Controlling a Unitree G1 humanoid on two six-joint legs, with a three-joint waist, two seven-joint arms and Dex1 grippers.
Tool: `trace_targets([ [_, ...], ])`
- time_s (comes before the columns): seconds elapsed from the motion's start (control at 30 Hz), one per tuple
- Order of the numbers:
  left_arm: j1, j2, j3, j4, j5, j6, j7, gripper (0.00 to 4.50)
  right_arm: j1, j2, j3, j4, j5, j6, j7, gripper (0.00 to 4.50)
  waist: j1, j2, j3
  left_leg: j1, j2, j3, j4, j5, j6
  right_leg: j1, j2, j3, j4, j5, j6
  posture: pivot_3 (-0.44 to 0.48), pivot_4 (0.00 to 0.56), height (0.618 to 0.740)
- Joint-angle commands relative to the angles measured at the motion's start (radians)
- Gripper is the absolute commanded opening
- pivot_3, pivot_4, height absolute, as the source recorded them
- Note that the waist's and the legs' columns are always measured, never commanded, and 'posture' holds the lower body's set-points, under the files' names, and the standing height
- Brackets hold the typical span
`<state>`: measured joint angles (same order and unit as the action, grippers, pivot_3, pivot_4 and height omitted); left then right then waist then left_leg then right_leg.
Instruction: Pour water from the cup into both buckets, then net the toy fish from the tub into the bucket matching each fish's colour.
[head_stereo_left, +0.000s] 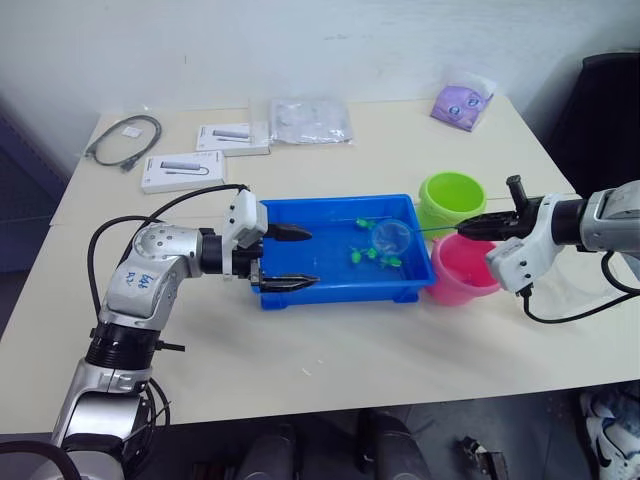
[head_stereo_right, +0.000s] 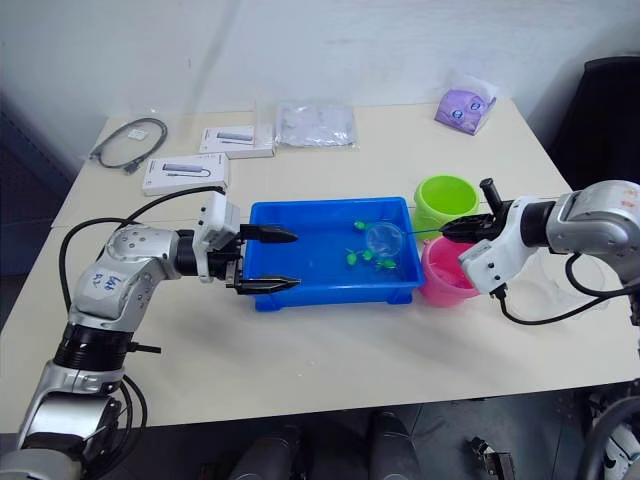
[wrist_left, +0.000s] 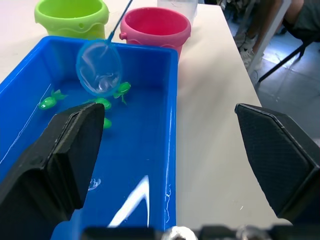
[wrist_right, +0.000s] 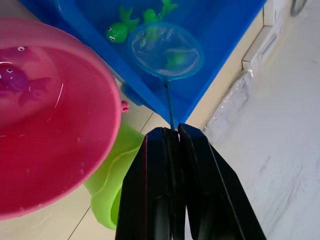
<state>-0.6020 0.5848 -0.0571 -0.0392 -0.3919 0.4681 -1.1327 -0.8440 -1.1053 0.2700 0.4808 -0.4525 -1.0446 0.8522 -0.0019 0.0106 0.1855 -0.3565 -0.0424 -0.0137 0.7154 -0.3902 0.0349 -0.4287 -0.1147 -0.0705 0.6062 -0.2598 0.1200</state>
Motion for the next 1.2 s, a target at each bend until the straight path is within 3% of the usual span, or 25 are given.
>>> trace_targets([
  [0.03,0.011,0.014,0.029,-0.060,-0.029,0.014,0.020,4.49,-0.046,0.007,0.001,0.059,-0.055,-0.052,-0.063,0.00,0.000,0.000,0.000,0.000,0.000,0.000,0.000,0.000,0.000,0.000,0.000,0.000,0.000,0.000,0.000,0.000,0.150,0.735],
  [0.33,-0.006,0.010,0.020,-0.049,-0.037,0.017,0.032,4.49,-0.090,0.001,0.045,0.118,-0.175,-0.107,-0.148,0.00,-0.001,0.000,0.000,0.000,0.000,0.000,0.000,0.000,-0.001,0.000,0.000,0.000,0.000,0.000,0.000,0.000,0.150,0.735],
  [0.63,-0.022,-0.001,0.012,-0.029,-0.034,0.008,0.023,4.49,0.048,-0.026,0.010,-0.051,0.054,-0.004,-0.060,0.00,-0.002,0.000,0.000,0.000,0.000,0.000,0.000,0.000,-0.001,0.000,0.000,-0.001,0.001,0.000,0.000,0.000,0.150,0.735],
  [1.0,-0.031,0.006,-0.005,-0.018,-0.026,-0.001,-0.004,4.49,0.108,-0.052,-0.002,-0.104,0.053,0.080,-0.033,0.00,0.000,0.001,0.000,0.000,0.000,0.000,0.001,0.000,-0.001,0.000,0.000,-0.001,0.001,0.000,0.000,0.000,0.150,0.735],
  [1.2,-0.017,0.050,-0.016,-0.031,-0.031,-0.002,-0.058,4.49,0.207,-0.075,-0.008,-0.194,0.234,0.173,0.082,0.00,0.002,0.001,0.000,0.000,0.000,0.000,0.001,0.000,-0.001,0.000,0.000,-0.001,0.001,0.000,0.000,0.000,0.150,0.735],
])
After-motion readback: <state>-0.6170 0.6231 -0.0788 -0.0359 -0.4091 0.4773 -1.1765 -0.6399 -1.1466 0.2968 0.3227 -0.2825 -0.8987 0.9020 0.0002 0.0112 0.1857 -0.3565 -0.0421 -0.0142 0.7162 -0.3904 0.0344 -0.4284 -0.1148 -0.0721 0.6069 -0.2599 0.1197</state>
